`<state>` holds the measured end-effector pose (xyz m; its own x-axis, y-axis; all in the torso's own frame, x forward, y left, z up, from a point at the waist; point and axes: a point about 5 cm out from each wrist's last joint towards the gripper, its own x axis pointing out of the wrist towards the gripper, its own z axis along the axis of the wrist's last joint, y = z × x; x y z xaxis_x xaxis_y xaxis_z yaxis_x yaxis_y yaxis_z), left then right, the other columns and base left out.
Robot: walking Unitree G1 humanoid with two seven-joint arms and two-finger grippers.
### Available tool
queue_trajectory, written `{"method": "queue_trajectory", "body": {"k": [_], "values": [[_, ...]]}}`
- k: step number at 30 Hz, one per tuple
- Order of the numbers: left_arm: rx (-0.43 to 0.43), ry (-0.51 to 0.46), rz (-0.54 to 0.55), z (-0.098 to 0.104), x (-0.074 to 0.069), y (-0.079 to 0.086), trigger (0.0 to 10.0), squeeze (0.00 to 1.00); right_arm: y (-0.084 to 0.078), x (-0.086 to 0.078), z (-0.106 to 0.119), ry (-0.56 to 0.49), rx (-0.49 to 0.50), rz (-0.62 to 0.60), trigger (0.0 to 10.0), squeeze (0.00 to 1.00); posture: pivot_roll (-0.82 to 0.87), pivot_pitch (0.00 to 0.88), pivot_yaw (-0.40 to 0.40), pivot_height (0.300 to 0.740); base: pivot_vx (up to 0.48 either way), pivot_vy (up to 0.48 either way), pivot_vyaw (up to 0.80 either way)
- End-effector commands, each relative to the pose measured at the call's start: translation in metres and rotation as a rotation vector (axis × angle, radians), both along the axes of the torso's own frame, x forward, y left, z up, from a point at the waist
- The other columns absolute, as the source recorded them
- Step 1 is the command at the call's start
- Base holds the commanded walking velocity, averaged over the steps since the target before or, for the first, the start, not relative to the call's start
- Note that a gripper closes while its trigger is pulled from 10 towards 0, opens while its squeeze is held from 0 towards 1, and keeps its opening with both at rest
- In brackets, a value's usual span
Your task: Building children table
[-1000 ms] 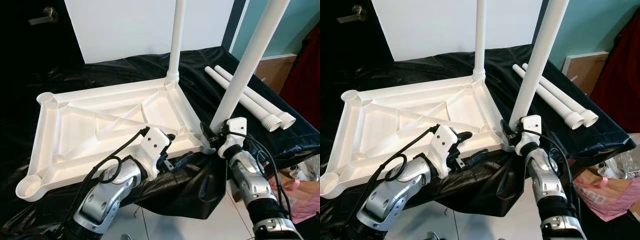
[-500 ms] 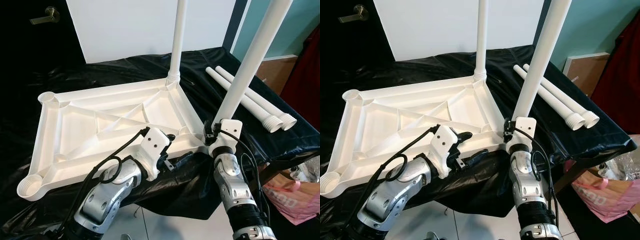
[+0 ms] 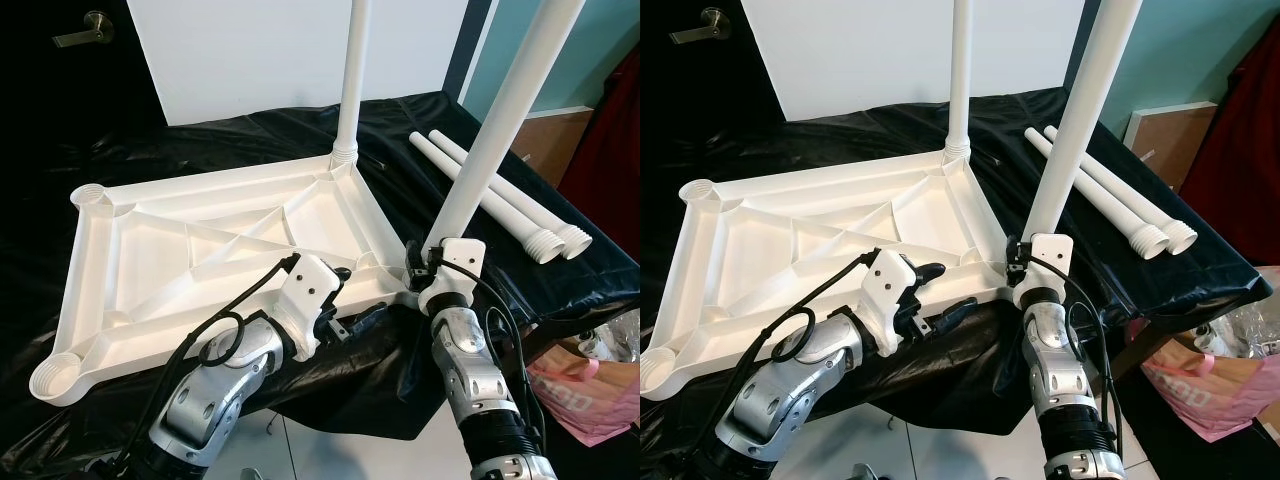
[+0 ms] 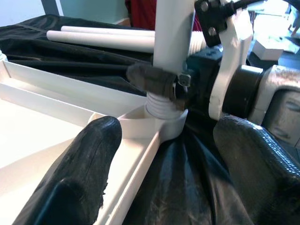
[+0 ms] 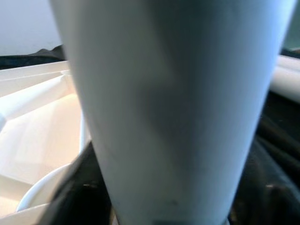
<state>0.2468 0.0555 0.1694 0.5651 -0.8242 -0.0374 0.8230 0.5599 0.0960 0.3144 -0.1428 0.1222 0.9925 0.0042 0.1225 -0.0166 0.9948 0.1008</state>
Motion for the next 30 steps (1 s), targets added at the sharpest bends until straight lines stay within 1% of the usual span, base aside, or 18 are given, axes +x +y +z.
{"method": "queue_trajectory", "body": {"k": [1,6,9,10,13,14,15,16,19,20,24,25,27,30], "values": [[-0.01,0.003,-0.019,0.001,0.0,-0.001,10.0,0.0,-0.001,-0.002,-0.004,0.013,0.012,0.02,10.0,1.0,-0.01,0.051,-0.035,0.74,0.0,0.0,0.0],[-0.01,0.001,-0.019,0.001,0.001,-0.001,10.0,0.0,-0.003,-0.002,-0.001,-0.004,0.013,0.079,10.0,1.0,-0.01,0.037,-0.034,0.74,0.0,0.0,0.0],[-0.01,-0.002,-0.021,0.001,0.002,-0.001,10.0,0.0,-0.006,-0.003,0.0,-0.01,0.007,0.1,10.0,1.0,-0.01,0.03,-0.033,0.74,0.0,0.0,0.0],[-0.011,-0.005,-0.024,0.002,0.003,-0.001,10.0,0.0,-0.008,-0.006,0.002,-0.023,-0.003,0.184,10.0,1.0,-0.02,0.023,-0.03,0.74,0.0,0.0,0.0],[-0.011,-0.006,-0.025,0.002,0.003,-0.002,10.0,0.0,-0.008,-0.006,0.002,-0.025,-0.006,0.208,10.0,1.0,-0.02,0.023,-0.03,0.74,0.0,0.0,0.0],[-0.01,-0.007,-0.029,0.002,0.004,-0.002,10.0,0.0,-0.011,-0.007,0.004,-0.033,-0.019,0.246,10.0,0.4,-0.02,0.018,-0.028,0.74,0.0,0.0,0.0],[-0.008,-0.008,-0.032,0.002,0.004,-0.002,10.0,0.0,-0.014,-0.008,0.004,-0.04,-0.046,0.292,10.0,0.0,-0.03,0.012,-0.023,0.74,0.0,0.0,0.0],[-0.008,-0.008,-0.032,0.002,0.004,-0.002,10.0,0.0,-0.014,-0.008,0.004,-0.04,-0.046,0.292,10.0,0.0,-0.03,0.012,-0.023,0.74,0.0,0.0,0.0],[-0.006,-0.01,-0.042,0.002,0.006,-0.003,10.0,0.0,-0.025,-0.008,0.003,-0.033,-0.109,0.423,10.0,0.0,-0.03,0.003,-0.014,0.74,0.0,0.0,0.0],[-0.006,-0.01,-0.042,0.002,0.006,-0.003,10.0,0.0,-0.025,-0.008,0.003,-0.033,-0.109,0.423,10.0,0.0,-0.03,0.003,-0.014,0.74,0.0,0.0,0.0],[-0.002,-0.012,-0.052,0.002,0.007,-0.003,10.0,0.0,-0.029,-0.002,0.003,-0.021,-0.184,0.538,10.0,0.0,-0.04,0.0,-0.006,0.74,0.0,0.0,0.0],[-0.002,-0.012,-0.054,0.002,0.007,-0.004,10.0,0.0,-0.03,0.0,0.003,-0.019,-0.203,0.557,10.0,0.0,-0.04,0.0,-0.004,0.74,0.0,0.0,0.0],[-0.002,-0.013,-0.061,0.002,0.007,-0.004,10.0,0.0,-0.031,0.004,0.005,-0.004,-0.206,0.591,10.0,0.0,-0.04,0.0,-0.004,0.74,0.0,0.0,0.0],[-0.001,-0.014,-0.064,0.002,0.008,-0.005,10.0,0.0,-0.033,0.009,0.005,0.009,-0.237,0.601,10.0,0.0,-0.04,0.0,-0.006,0.74,0.0,0.0,0.0]]}}
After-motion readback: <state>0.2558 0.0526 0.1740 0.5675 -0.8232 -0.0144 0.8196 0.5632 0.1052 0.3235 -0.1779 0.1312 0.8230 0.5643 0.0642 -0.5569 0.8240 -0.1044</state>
